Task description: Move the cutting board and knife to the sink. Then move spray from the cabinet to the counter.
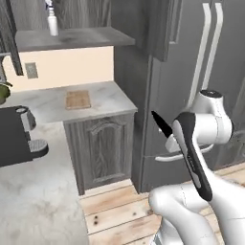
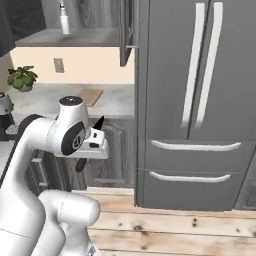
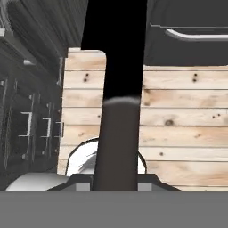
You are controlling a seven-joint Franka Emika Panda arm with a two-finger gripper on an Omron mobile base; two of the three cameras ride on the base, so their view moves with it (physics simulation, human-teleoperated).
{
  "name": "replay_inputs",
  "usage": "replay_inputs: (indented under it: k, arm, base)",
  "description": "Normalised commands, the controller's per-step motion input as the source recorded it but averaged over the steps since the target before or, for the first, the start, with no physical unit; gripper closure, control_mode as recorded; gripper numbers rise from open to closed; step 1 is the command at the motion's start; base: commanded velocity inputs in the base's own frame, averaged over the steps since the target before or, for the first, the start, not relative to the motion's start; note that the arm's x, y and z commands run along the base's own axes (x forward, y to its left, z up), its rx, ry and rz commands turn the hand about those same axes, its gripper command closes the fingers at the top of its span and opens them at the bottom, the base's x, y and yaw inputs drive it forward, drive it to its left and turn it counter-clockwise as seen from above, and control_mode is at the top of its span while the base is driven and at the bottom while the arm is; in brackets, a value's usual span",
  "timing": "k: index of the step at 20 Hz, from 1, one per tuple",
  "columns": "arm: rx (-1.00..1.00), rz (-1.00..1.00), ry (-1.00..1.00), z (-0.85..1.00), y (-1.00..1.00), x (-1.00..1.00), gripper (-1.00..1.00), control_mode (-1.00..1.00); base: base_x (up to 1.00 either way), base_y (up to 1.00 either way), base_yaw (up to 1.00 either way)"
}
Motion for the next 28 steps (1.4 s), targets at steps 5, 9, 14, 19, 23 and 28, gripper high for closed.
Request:
replay_inputs:
  k: [5,9,14,19,23,28]
  arm:
    - [0.0,0.0,0.0,0.0,0.0,0.0,1.0,1.0]
    - [0.0,0.0,0.0,0.0,0.0,0.0,1.0,1.0]
    - [0.0,0.0,0.0,0.0,0.0,0.0,1.0,1.0]
    - [0.0,0.0,0.0,0.0,0.0,0.0,1.0,1.0]
    - [0.0,0.0,0.0,0.0,0.0,0.0,1.0,1.0]
    - [0.0,0.0,0.0,0.0,0.0,0.0,1.0,1.0]
  base:
    - [-0.27,0.0,-0.89]
    - [0.0,0.0,-0.98]
    - [0.0,0.0,-1.0]
    - [0.0,0.0,-1.0]
    - [0.0,0.0,-1.0]
    - [0.0,-0.51,-0.79]
